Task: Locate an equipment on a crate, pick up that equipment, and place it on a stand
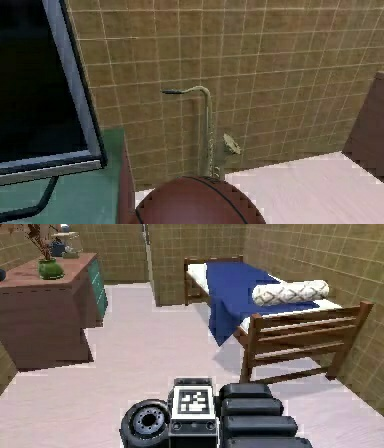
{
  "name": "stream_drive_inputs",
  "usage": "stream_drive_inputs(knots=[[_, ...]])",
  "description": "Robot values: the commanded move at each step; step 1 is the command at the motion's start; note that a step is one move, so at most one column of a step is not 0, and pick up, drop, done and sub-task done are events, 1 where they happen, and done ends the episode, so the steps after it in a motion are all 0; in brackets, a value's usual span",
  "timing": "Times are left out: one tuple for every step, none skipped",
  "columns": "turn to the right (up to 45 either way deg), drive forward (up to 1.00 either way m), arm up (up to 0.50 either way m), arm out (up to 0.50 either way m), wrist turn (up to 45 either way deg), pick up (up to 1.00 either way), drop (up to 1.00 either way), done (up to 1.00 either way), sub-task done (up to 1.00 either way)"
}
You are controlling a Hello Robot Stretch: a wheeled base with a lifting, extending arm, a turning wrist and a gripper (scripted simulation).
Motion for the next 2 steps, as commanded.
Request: stream_drive_inputs(knots=[[-45.0,0.0,0.0,0.0,0.0,0.0,0.0,0.0,0.0],[-12.0,0.0,0.0,0.0,0.0,0.0,0.0,0.0,0.0]])
